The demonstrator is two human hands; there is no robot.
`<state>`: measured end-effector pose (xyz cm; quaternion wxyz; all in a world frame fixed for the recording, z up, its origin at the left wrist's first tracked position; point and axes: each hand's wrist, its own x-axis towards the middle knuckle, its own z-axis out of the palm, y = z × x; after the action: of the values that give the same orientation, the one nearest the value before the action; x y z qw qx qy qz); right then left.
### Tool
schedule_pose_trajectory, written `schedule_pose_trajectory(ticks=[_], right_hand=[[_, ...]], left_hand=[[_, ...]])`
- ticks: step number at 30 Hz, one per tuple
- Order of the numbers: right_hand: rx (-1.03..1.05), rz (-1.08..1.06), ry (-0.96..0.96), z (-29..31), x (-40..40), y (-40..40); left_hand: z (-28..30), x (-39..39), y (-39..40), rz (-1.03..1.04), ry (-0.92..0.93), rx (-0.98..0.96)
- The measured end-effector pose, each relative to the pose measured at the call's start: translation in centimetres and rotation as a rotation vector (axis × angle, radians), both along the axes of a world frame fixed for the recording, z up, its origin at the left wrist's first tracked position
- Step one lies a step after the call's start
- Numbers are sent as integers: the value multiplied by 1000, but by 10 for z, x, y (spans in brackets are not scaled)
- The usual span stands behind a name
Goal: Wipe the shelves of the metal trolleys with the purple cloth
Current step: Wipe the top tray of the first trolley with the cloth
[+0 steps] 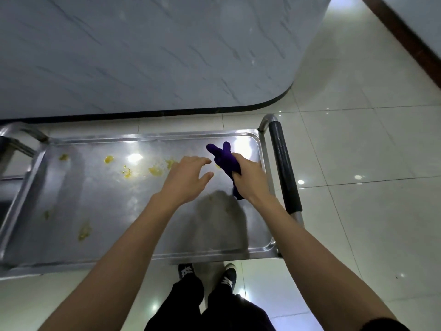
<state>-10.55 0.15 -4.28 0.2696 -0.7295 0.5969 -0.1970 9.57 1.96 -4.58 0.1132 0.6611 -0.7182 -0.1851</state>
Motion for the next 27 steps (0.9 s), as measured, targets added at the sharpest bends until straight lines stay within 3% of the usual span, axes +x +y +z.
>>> schedule_pose_trajectory(ticks=[7,15,21,27], right_hand=[[43,2,67,-14,22,-26],[96,-67,122,-18,45,-71],[-84,-114,189,-21,34,-115],[-182,-77,296,-70,32,-139]], left_hand=[[-17,23,-24,-22,-75,36],[-45,52,-73,-71,-26,100],[-49,54,-102,-111,-34,132],[-64,47,-117,-108,-71,201]])
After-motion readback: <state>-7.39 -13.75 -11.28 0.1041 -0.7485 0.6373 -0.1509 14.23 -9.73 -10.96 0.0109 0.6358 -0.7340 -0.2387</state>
